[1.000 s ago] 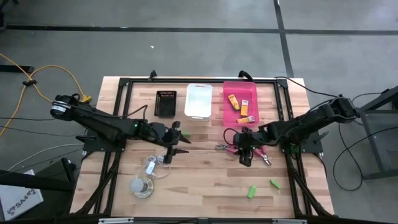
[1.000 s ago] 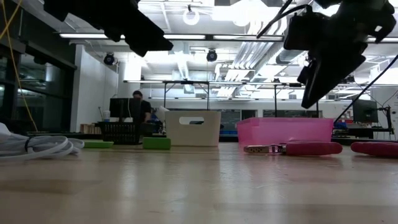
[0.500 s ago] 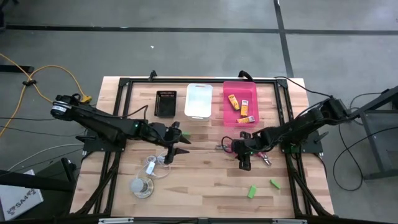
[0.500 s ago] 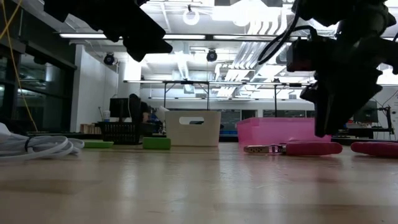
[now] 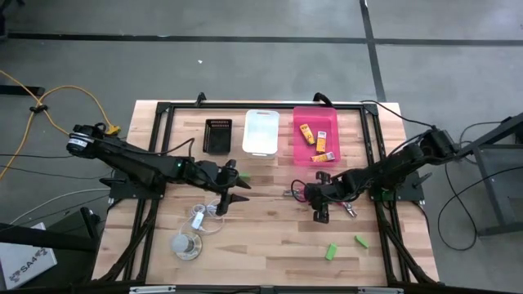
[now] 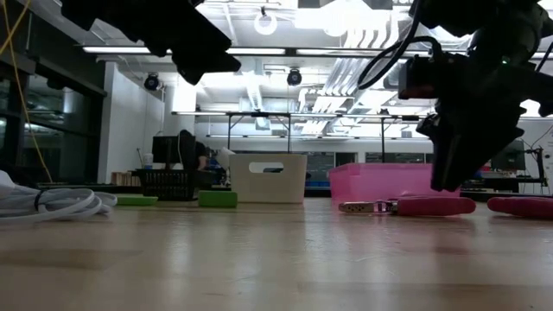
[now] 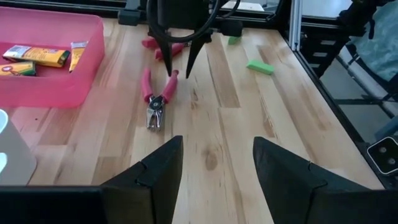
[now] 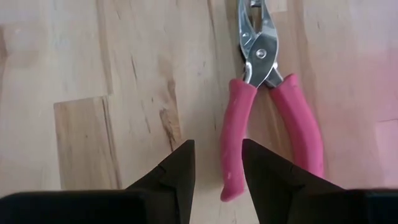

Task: Pick & Place School Supplies
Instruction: Put the left pink hole puncher into the white bin

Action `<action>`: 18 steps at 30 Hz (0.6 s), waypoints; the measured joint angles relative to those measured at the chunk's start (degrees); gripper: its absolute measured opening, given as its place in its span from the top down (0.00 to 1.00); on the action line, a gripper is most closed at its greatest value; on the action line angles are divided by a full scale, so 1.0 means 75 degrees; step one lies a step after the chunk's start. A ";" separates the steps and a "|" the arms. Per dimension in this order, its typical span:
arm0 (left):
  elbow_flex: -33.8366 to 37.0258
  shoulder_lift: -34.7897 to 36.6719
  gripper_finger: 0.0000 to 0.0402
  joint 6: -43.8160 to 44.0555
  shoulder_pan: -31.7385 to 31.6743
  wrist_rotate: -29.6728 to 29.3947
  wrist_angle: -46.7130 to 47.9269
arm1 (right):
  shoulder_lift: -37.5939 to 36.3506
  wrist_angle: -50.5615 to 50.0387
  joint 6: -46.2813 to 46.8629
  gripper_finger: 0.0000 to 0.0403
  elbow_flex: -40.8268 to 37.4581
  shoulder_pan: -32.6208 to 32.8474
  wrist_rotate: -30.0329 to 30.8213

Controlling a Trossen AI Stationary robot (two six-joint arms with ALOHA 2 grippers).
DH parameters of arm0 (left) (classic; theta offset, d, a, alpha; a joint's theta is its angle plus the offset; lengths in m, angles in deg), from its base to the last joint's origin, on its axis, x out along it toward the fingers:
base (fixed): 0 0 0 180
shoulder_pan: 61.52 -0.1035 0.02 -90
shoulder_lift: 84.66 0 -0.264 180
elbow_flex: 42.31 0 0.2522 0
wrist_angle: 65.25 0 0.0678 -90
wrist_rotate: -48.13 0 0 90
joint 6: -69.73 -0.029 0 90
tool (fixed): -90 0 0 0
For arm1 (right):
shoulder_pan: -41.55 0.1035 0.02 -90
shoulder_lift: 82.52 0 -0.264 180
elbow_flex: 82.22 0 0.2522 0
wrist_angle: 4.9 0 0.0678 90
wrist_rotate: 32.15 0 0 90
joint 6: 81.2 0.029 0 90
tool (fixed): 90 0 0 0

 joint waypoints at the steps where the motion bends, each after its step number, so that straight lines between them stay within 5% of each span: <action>1: 0.0000 0.0002 0.53 -0.0001 0.0001 0.0002 -0.0014 | 0.0000 0.0000 -0.0006 0.70 0.0000 0.0000 0.0035; 18: 0.0000 0.0000 0.53 0.0221 0.0001 0.0001 -0.0054 | 0.0000 -0.0001 -0.0061 0.70 0.0000 -0.0001 0.0390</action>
